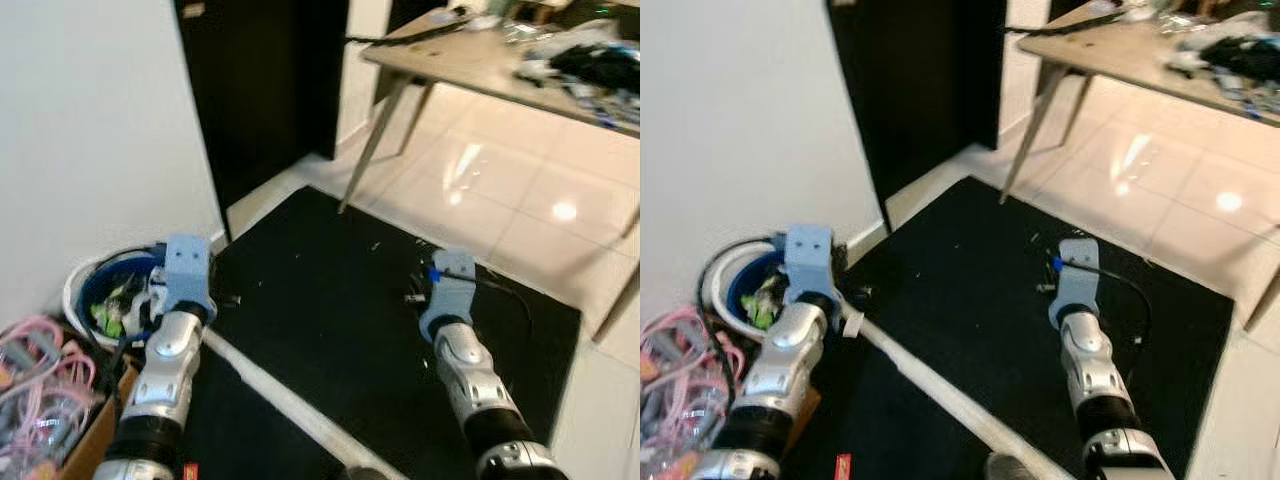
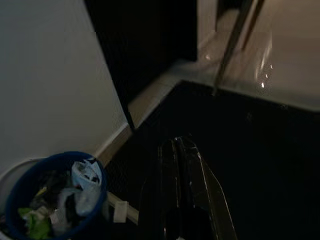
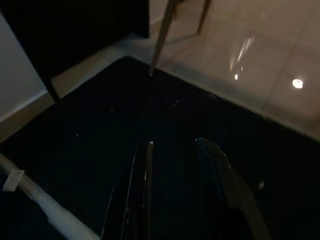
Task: Picking trash to rubbish bin
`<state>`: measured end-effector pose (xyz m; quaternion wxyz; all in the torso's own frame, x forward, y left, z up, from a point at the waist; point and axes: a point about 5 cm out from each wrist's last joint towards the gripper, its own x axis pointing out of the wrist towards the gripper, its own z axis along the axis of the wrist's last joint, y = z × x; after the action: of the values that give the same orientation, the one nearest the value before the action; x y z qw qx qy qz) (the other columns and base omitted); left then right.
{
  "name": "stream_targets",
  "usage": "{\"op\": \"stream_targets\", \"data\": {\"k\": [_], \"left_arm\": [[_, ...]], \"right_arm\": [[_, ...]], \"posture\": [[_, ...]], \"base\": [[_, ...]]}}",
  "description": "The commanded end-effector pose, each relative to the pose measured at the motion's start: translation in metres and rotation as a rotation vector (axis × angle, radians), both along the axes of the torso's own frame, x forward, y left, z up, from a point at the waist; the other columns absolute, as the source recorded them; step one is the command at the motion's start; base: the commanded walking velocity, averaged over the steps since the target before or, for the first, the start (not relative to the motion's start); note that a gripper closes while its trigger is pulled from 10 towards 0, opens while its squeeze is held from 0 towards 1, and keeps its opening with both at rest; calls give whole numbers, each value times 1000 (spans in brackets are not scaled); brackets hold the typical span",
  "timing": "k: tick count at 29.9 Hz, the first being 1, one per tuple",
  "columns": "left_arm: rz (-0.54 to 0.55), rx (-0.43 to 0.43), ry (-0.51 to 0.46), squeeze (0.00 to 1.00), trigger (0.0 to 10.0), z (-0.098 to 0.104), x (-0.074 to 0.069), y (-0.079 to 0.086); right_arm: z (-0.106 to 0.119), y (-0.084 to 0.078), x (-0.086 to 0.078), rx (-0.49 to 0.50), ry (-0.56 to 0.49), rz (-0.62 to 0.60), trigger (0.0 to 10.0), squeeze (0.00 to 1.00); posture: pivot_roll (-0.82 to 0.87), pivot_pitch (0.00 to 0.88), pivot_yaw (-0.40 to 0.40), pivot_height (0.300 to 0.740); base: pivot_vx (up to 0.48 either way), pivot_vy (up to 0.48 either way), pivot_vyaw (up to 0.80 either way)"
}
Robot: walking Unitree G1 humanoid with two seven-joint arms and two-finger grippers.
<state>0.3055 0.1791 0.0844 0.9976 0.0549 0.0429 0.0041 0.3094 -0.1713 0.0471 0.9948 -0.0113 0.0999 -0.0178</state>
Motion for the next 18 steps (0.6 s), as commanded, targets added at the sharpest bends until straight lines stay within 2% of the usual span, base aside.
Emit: {"op": "stream_targets", "data": {"k": [1,18], "left_arm": [[2,9,25,0,10000,-3,1,3],[17,6,38,0,10000,-4,7,5]], "right_arm": [[-1,-1,-2,11,-2,-15,10000,0],[-4,-4,-9,13,-4,-50,10000,0]], "posture": [[45,25,88,740],[41,38,118,740]], "base": [[0,0,-800],[0,0,-800]]}}
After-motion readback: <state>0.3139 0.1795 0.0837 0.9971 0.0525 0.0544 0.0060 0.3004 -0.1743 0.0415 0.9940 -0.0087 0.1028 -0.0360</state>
